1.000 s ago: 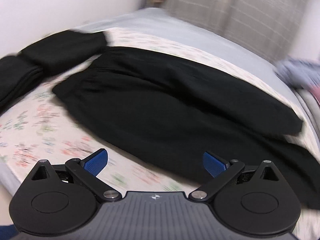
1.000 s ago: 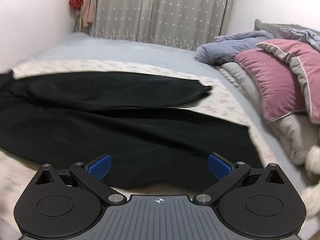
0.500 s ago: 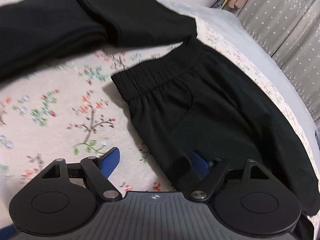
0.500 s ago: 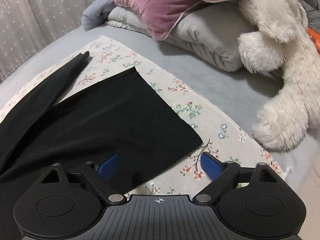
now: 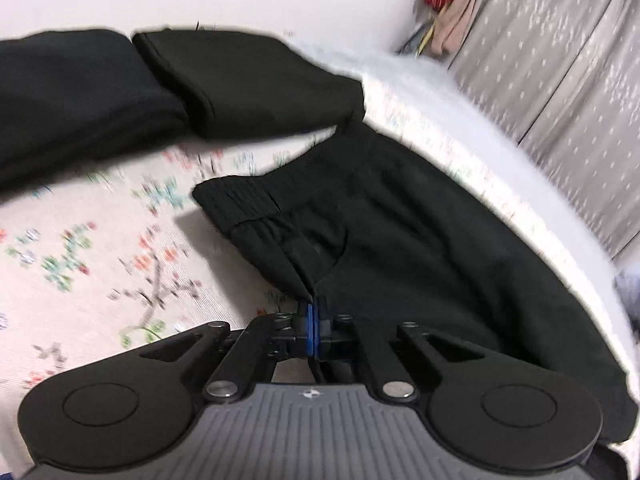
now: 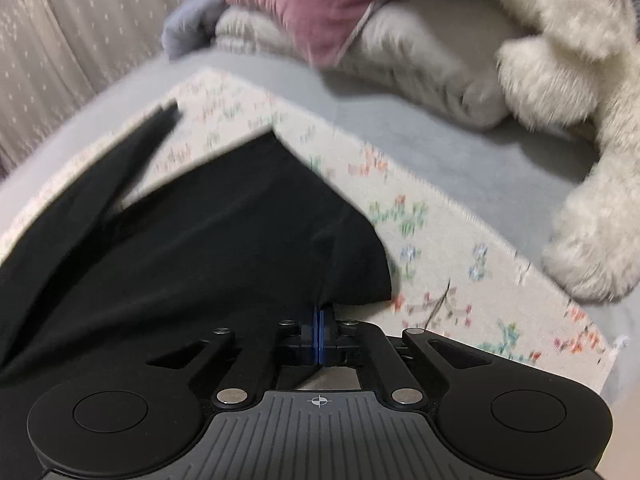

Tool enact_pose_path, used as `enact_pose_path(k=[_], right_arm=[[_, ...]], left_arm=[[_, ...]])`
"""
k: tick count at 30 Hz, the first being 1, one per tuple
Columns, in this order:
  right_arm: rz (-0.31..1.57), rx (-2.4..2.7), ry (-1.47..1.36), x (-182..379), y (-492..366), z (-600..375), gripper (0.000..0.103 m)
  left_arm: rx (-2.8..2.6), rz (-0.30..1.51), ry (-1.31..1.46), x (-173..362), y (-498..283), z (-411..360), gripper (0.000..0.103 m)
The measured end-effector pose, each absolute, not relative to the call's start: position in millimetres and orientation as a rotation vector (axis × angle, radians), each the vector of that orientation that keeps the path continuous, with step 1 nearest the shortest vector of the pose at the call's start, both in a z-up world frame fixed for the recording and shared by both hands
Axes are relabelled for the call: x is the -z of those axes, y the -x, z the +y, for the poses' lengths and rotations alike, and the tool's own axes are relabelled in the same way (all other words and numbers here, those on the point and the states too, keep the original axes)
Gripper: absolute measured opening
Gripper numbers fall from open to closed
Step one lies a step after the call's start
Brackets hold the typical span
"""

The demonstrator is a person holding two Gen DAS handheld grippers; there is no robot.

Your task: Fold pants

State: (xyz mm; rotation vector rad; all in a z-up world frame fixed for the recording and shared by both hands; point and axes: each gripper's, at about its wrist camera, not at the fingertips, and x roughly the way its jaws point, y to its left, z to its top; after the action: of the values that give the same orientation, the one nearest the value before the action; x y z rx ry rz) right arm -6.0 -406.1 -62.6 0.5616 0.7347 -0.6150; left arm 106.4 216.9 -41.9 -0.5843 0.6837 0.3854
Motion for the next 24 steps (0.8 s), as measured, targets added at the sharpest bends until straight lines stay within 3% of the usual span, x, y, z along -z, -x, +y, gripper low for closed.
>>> enact_pose_path(k=[6,10,14,18,20,22,24], right_arm=[[0.576,0.575,-0.522,31,40,-396,0.0],[0.625,0.562,-0.486,30,45,-390,0.0],[0.638,0.592,-0.484,29,47,-392,0.0],[0.608,0.635,-0.444,22,55,-386,0.001],[0.61,0.682,-0.433,21,55,-388,0.011],[0.603,0.732,-0.428,21,57,-392,0.033],[0.571,0.733,-0.426,19,59,-392,0.044]], left_arm=[[-0.389,0.671,0.531,16,-68,226,0.002],[-0.422,0.788,0.543,37,-67,229,0.003],[-0.425,0.785,0.512,31,-60,226,0.006],[-0.531,0.773,0.476,20,-49,232,0.04],[-0.556,0.727,0.483,9,-44,237,0.046],[-0.543,0.684,0.494,-5,-46,240,0.056],[-0.507,0.667,0.502,-15,-60,242,0.066]])
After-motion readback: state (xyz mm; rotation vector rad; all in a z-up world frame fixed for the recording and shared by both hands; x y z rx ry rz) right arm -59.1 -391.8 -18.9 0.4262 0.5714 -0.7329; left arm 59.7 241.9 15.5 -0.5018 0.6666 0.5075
